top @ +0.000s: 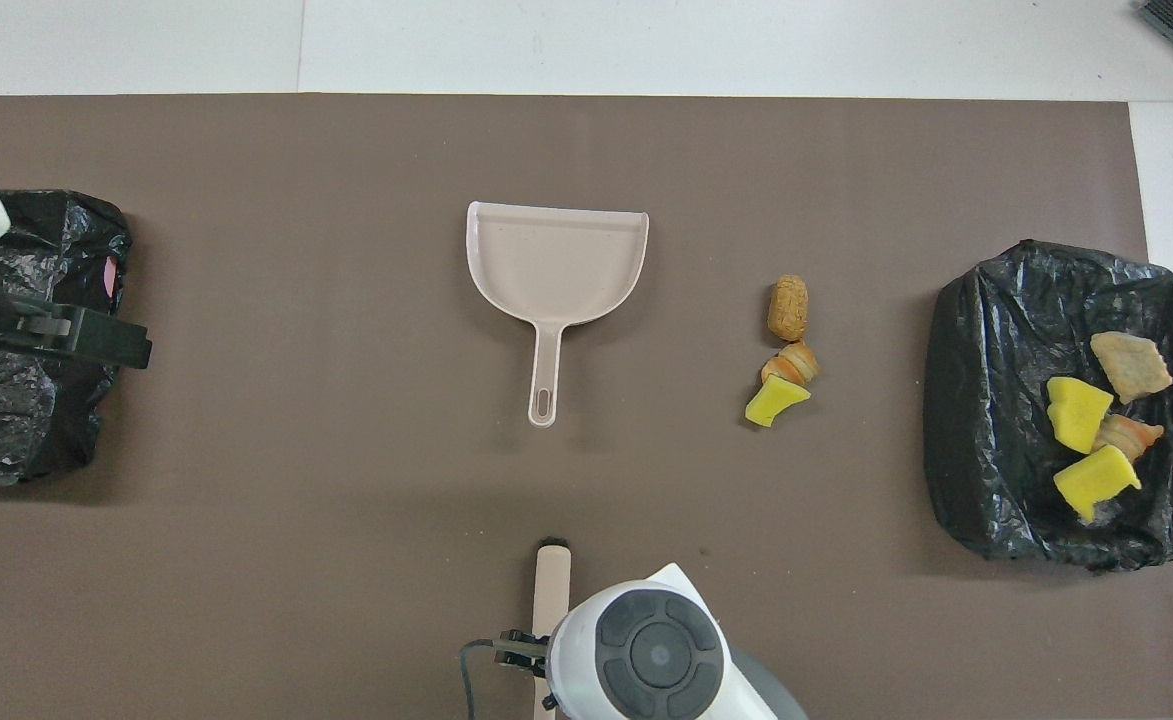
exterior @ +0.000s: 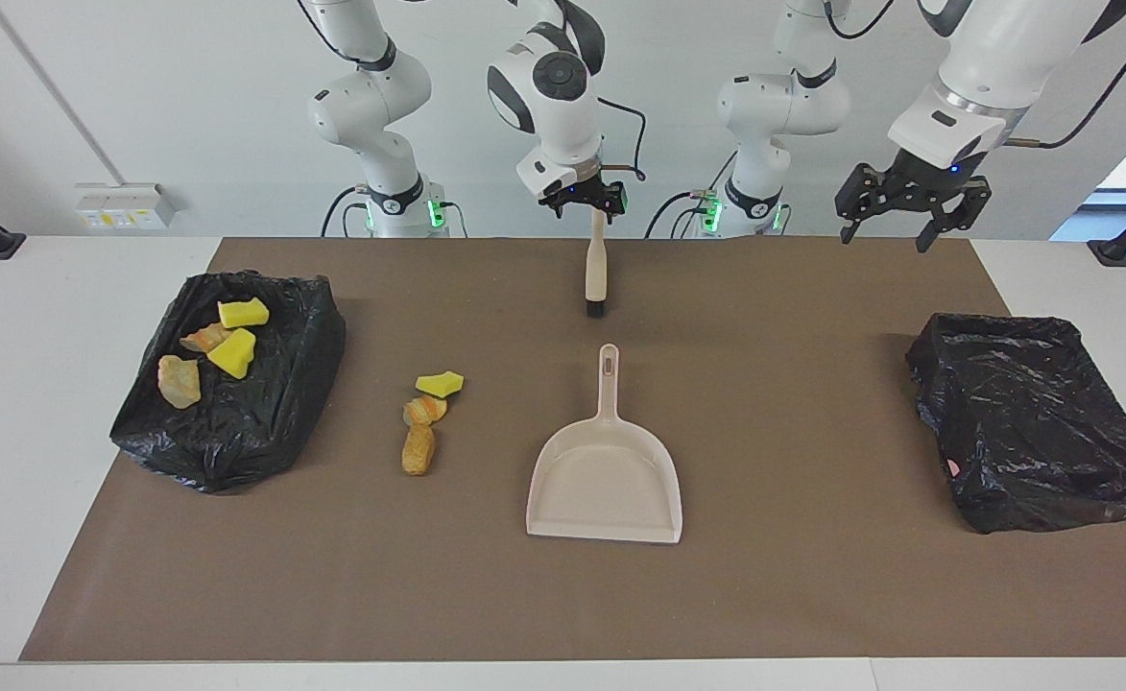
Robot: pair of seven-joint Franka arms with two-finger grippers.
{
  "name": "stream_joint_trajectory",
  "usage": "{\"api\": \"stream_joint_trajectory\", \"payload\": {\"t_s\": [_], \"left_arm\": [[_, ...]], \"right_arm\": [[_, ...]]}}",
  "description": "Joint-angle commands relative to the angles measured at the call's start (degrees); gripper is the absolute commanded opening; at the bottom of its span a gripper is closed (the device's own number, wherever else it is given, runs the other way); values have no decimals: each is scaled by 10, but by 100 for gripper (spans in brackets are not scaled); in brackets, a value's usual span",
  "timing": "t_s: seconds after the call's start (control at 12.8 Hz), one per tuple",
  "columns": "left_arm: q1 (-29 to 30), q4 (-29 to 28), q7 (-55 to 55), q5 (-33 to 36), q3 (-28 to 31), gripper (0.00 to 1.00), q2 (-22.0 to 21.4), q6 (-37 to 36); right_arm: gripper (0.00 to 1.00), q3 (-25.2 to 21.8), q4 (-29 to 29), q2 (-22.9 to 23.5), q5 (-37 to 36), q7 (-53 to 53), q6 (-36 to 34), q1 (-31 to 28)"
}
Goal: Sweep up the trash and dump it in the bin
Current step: 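Grasp the dustpan handle with the left gripper while the right gripper reaches the brush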
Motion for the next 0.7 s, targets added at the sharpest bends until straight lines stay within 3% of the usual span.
{"api": "stream_joint_trajectory", "payload": {"t_s": [0.0, 0.31, 0.62], "left_arm": [[-48, -55, -21, 9, 0, 100, -5, 56], [-50, -120, -124, 9, -83, 100, 18, 179], [-49, -120, -166, 13, -142, 100, 86, 244]], "right_arm": [[100, -2, -71, -36, 31, 11, 58, 31], [100, -2, -116, -26, 47, 15, 145, 80], [100, -2, -125, -17, 48, 15, 160, 93]]}}
